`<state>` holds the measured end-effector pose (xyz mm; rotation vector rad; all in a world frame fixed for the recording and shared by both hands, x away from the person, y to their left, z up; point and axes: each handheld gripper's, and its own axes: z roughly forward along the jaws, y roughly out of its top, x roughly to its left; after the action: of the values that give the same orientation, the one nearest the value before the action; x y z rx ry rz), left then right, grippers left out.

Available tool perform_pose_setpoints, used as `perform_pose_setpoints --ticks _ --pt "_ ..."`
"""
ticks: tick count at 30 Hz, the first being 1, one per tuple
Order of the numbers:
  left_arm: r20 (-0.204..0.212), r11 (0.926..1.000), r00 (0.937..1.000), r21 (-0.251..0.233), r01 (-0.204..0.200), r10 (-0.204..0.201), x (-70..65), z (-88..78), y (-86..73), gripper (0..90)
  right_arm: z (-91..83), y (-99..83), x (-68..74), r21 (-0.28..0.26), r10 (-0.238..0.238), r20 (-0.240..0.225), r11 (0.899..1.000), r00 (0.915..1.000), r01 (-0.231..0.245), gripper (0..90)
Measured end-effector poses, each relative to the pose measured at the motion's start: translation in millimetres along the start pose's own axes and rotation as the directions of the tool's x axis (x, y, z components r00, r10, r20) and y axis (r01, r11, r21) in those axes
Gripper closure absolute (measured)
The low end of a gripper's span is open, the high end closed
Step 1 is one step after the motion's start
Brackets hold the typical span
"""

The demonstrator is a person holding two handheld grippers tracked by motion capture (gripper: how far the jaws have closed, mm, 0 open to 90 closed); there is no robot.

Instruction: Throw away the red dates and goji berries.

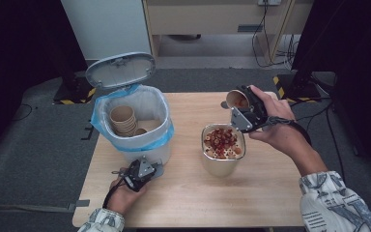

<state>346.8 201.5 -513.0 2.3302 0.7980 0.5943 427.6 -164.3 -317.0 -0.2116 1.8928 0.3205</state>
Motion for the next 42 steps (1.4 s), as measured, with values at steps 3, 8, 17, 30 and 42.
perform_pose_setpoints --ticks 3,8,17,30,42 --pt "0.000 1.0000 1.0000 0.000 0.000 0.000 0.0 0.0 0.0 89.9 0.0 0.2 -3.4 0.001 -0.020 0.015 1.000 0.9997 0.020 28.1" --pt "0.000 1.0000 1.0000 0.000 -0.001 0.001 0.0 0.0 0.0 89.9 -0.8 1.6 -7.1 0.021 -0.070 0.033 0.997 0.9970 0.069 28.2" --pt "-0.001 1.0000 1.0000 0.001 0.001 -0.001 -0.1 -0.1 0.1 89.9 -5.2 7.2 -15.3 0.058 -0.174 0.070 0.984 0.9822 0.170 28.5" --pt "0.000 1.0000 1.0000 0.001 0.000 0.000 0.1 -0.1 0.1 89.9 -6.8 14.2 -16.1 0.119 -0.345 0.094 0.935 0.9340 0.333 28.7" --pt "0.000 1.0000 1.0000 0.001 0.000 0.000 -0.1 -0.1 0.1 89.9 -4.9 18.0 -10.9 0.158 -0.462 0.115 0.883 0.8795 0.443 28.7"
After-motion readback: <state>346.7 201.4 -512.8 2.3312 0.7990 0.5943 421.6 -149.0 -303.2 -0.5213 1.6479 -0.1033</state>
